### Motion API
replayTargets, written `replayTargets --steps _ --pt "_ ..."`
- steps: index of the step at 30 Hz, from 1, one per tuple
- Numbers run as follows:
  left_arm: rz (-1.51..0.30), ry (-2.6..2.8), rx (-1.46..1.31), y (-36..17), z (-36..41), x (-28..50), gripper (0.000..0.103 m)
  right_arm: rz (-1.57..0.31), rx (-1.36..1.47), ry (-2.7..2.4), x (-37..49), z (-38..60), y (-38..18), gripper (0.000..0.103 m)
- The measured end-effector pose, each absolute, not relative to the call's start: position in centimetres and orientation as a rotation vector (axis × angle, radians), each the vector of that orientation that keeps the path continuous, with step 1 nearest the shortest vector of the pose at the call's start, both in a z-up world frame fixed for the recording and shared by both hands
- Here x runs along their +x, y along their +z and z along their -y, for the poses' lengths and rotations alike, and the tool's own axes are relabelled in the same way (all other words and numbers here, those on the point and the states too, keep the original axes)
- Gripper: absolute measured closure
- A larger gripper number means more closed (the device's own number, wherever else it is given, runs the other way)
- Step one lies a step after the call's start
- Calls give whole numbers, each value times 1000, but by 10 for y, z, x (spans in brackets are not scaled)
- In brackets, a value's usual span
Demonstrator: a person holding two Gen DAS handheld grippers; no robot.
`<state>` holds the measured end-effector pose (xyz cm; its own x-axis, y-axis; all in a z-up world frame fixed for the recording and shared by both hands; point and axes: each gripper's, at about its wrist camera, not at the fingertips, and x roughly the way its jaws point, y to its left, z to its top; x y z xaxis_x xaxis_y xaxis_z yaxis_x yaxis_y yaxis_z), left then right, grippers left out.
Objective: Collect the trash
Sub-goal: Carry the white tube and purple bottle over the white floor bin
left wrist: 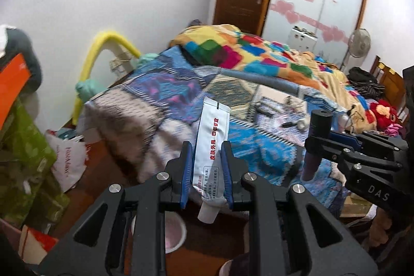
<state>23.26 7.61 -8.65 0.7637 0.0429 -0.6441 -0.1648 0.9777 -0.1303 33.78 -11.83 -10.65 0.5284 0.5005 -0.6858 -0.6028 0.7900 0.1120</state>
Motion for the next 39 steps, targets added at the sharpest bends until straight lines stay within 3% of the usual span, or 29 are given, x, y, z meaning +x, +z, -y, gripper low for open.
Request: replayTargets --steps 13,30,39 --pt "-824 222 -230 -145 -145 189 81 -868 -198 781 306 37 -152 79" --pt "-1122 227 -342 -281 -170 211 81 -1252 -287 830 320 -31 -291 79" --pt "-1226 276 -404 -327 -185 213 81 -1329 -341 826 333 -63 -331 79"
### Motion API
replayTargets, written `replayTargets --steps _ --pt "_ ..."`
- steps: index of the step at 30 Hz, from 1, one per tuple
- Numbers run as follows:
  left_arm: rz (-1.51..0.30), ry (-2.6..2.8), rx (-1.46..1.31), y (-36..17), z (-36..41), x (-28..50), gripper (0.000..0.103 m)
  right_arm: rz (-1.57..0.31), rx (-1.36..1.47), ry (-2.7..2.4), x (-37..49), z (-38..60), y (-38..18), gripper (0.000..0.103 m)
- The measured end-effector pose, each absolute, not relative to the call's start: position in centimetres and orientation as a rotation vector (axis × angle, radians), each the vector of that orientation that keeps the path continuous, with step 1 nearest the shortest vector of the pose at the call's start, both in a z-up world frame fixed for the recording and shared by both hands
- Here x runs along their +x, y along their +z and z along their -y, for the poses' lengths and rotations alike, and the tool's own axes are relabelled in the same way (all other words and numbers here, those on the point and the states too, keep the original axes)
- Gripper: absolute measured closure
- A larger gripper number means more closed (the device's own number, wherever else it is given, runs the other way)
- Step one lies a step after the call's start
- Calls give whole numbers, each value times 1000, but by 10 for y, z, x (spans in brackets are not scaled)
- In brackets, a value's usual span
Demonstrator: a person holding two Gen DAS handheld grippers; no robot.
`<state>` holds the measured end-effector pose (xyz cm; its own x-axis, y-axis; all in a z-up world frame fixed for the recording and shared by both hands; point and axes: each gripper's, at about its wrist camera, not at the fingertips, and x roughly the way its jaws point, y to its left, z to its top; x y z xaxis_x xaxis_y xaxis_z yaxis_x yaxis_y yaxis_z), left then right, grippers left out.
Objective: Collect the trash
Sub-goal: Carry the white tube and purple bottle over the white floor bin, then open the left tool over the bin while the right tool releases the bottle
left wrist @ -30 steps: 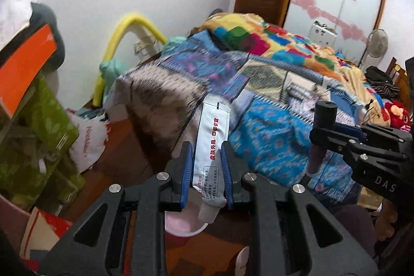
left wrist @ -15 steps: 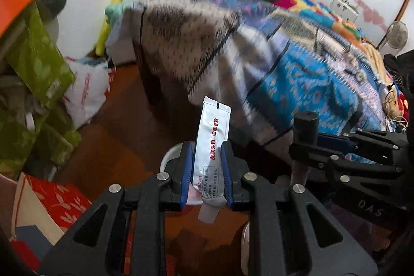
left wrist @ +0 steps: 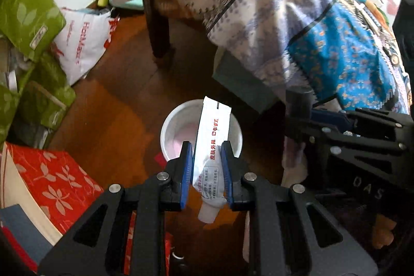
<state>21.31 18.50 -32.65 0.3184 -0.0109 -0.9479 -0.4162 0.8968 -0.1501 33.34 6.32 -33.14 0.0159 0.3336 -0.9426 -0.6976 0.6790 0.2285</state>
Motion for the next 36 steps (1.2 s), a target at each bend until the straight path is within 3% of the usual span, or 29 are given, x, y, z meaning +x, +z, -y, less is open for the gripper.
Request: replayTargets --steps 8,12,20,26,36 --pt "-1255 318 -467 -344 -206 220 81 -1428 -288 856 351 -78 -346 77" --pt "-1265 324 -472 -351 -210 226 81 -1416 -295 855 355 -74 -342 64" --pt "-1267 300 -497 -355 -213 245 81 -1332 -355 826 355 -58 -324 64" --pt "-1293 318 -493 -356 -210 256 70 -1294 -376 814 351 -49 -313 64" --pt "-1229 298 -415 -314 -187 236 69 -1236 -359 814 341 -34 -289 64"
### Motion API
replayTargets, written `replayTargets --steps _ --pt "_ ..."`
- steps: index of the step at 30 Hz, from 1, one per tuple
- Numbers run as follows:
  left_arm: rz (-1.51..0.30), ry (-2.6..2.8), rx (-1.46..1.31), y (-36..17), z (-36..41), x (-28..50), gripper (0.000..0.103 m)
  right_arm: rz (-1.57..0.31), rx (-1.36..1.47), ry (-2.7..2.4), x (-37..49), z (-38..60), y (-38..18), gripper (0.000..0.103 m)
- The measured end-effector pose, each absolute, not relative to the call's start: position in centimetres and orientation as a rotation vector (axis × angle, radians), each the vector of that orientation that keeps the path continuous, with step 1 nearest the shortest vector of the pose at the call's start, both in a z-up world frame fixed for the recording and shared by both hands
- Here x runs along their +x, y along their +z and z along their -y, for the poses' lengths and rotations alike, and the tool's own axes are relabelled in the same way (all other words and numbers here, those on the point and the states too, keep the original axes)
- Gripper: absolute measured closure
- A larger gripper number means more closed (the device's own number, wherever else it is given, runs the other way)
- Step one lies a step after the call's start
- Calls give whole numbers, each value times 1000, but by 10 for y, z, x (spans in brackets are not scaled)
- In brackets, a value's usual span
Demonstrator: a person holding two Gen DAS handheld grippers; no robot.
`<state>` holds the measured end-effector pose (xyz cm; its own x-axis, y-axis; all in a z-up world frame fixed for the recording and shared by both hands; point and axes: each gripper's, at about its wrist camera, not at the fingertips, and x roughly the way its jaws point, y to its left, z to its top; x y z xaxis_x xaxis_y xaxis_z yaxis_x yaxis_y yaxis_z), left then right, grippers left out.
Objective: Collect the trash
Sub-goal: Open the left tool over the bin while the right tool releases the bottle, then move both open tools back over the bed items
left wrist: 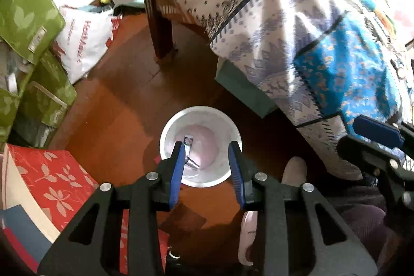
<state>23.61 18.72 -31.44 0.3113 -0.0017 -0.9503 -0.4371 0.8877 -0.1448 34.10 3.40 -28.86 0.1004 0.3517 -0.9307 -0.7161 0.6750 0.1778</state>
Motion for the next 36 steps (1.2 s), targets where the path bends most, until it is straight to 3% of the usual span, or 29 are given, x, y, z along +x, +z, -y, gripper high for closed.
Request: replayTargets --steps 10,24,36 --pt "-1072 284 -385 -235 -169 203 69 -1111 -318 819 323 -5 -236 64" --pt "-806 263 -284 -115 -116 176 69 -792 -217 764 287 68 -129 64" --pt "-678 121 -222 -61 -33 199 69 -632 -147 590 287 158 -82 64"
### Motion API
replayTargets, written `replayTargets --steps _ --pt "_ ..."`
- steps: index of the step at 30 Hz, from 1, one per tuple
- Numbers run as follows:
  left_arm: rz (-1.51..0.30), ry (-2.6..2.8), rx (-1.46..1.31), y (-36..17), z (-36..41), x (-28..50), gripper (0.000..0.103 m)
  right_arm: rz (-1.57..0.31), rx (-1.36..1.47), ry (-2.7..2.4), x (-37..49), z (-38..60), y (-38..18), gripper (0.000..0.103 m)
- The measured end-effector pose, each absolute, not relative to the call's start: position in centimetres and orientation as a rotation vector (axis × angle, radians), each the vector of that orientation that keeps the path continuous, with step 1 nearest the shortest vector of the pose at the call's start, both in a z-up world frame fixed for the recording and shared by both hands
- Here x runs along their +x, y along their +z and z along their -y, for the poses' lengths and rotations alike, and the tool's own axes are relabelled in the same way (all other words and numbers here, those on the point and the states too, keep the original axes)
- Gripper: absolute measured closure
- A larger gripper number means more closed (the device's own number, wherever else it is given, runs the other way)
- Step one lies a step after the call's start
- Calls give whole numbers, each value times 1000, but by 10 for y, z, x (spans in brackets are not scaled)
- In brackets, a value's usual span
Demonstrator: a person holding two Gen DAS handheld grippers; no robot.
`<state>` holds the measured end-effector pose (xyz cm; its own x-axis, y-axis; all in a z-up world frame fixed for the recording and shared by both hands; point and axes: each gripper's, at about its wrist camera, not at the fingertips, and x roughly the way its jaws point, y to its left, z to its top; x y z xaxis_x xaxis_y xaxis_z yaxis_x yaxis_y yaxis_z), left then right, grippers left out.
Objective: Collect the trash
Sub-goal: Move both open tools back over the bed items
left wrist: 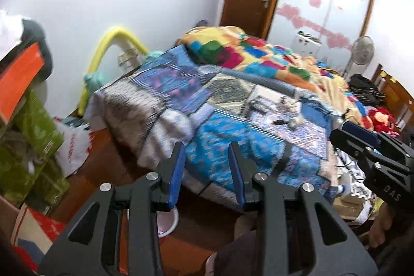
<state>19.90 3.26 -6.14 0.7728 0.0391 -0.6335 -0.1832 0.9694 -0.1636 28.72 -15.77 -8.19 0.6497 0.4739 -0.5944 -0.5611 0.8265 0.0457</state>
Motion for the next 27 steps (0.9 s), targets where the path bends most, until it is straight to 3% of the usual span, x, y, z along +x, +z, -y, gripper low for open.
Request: replayTargets --steps 9,14,20,24,27 --pt "-667 6 -175 -52 32 247 69 -632 -14 434 319 239 -74 64" --pt "-696 -52 -146 -61 65 284 57 -617 10 354 335 274 -75 64" --pt "-756 -104 -120 -84 92 329 55 -673 19 318 369 304 -92 63" --pt "-806 -113 -115 -108 105 363 55 -705 38 296 389 318 -108 48" --pt "-843 -126 -117 -127 114 389 53 -733 46 270 408 327 -122 47"
